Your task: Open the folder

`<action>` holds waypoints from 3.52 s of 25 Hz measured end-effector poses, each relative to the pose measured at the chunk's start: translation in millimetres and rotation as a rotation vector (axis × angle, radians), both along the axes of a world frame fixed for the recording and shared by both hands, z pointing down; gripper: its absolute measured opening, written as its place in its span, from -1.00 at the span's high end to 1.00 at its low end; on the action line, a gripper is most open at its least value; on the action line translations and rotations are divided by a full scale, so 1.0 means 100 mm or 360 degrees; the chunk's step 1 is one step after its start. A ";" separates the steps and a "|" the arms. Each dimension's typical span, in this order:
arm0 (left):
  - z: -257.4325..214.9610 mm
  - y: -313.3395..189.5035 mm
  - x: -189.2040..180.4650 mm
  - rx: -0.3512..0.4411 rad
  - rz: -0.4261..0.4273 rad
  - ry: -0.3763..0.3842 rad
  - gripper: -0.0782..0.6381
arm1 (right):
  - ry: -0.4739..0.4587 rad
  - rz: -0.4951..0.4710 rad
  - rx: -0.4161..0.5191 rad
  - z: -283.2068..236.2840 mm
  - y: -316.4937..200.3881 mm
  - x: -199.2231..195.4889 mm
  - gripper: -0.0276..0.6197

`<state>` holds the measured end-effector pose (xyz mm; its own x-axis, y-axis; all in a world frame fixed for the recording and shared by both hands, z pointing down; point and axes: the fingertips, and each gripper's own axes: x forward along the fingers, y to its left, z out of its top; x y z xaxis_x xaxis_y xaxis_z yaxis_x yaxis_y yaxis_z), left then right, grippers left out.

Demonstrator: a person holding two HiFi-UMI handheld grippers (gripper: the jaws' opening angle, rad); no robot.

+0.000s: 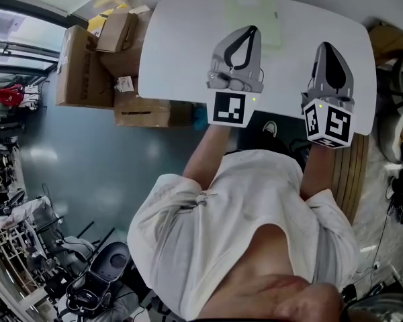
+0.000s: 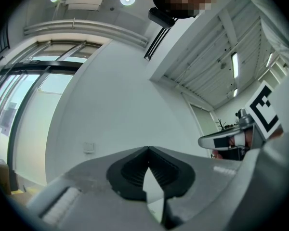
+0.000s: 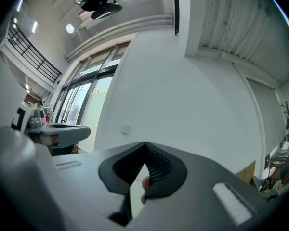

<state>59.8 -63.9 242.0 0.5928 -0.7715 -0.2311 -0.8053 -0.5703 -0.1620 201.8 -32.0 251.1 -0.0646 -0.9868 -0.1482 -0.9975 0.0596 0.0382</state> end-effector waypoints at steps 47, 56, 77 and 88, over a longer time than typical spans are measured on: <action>1.26 -1.49 0.76 -0.0218 -0.0056 -0.0295 0.77 | -0.0008 -0.0165 -0.0225 0.81 -1.64 0.48 0.91; 2.07 -1.51 0.92 -0.0295 0.0002 -0.0594 0.73 | -0.0031 -0.0151 -0.0241 0.89 -1.68 0.56 0.91; 3.19 -1.35 1.20 -0.0354 0.0208 -0.1146 0.41 | -0.0047 -0.0119 -0.0256 0.98 -1.65 0.68 0.91; 3.72 -1.33 1.28 -0.0315 0.0359 -0.1527 0.27 | -0.0047 -0.0117 -0.0285 1.05 -1.63 0.65 0.91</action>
<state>187.5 -197.1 613.8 0.5981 -0.5910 0.5413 -0.2541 -0.7804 -0.5713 266.7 -195.1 356.5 -0.1357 -0.9904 0.0266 -0.9907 0.1355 -0.0088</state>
